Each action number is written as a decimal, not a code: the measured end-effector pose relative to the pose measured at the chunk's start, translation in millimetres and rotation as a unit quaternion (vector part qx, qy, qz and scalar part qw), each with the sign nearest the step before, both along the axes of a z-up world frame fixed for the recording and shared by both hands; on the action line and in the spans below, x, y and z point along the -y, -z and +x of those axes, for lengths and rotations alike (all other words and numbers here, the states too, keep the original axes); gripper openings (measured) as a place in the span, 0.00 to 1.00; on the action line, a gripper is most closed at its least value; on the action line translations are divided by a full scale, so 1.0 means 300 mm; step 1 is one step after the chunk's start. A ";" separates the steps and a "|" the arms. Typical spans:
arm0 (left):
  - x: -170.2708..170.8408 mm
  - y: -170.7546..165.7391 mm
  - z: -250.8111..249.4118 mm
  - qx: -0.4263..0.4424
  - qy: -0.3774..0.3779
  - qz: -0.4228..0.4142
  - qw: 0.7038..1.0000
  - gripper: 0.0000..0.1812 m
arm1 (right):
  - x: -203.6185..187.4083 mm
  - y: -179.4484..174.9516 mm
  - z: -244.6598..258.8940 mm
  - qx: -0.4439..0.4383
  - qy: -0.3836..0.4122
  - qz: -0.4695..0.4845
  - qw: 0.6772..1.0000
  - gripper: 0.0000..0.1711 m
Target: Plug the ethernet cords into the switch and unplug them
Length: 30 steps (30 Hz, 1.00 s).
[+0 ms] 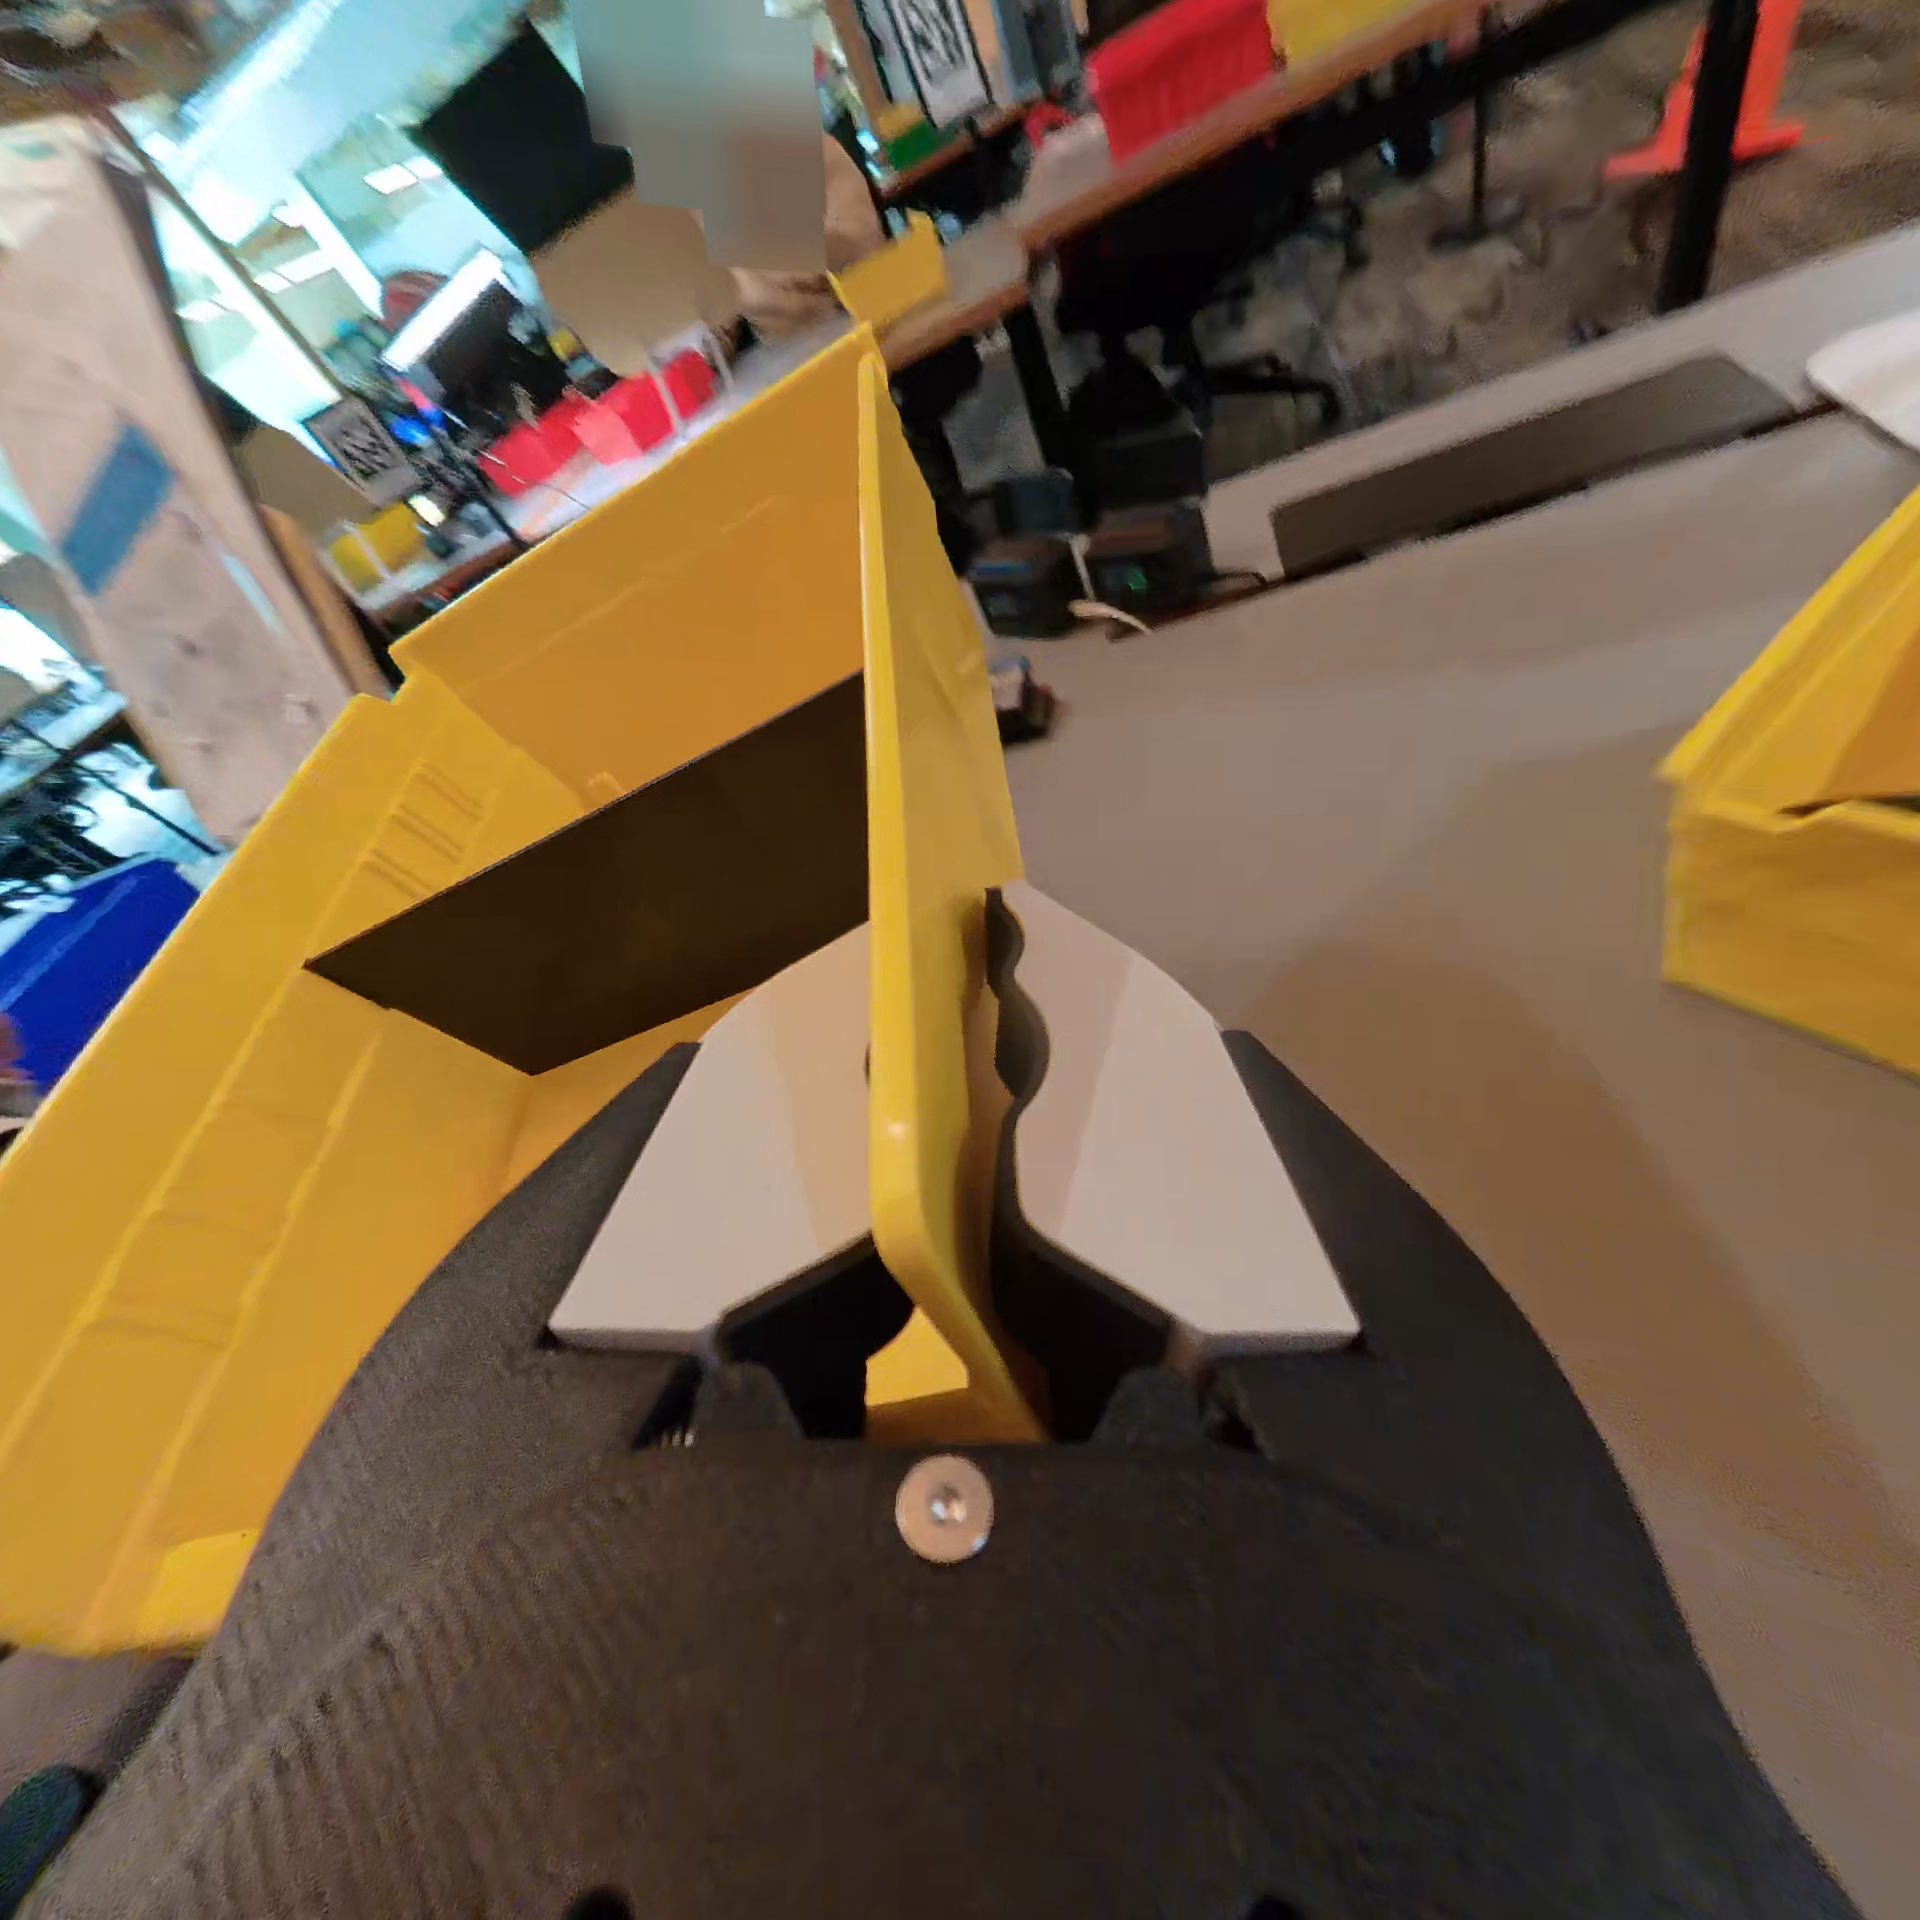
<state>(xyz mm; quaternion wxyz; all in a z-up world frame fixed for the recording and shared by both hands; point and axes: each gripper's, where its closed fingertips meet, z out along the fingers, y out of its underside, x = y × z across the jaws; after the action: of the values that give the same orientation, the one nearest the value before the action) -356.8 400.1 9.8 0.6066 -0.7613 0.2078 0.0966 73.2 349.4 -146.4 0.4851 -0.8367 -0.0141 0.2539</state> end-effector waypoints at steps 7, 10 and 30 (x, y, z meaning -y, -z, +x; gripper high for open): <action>0.126 -0.214 -0.126 0.036 -0.031 0.076 0.996 0.03 | -0.263 -0.005 -0.485 -0.023 0.064 0.000 0.998 0.08; 0.125 -0.214 -0.140 0.032 -0.033 0.073 0.996 0.03 | -0.340 -0.002 -0.689 -0.055 0.102 -0.018 0.993 0.15; 0.105 -0.216 -0.132 0.060 -0.014 0.084 0.995 0.03 | -0.204 -0.059 -1.258 -0.043 -0.118 -0.044 0.991 0.52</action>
<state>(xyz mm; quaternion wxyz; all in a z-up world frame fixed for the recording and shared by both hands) -396.2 368.5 74.5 0.6784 -0.7148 0.1518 0.0761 -304.1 410.7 -128.8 0.4144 -0.8380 -0.0809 0.3456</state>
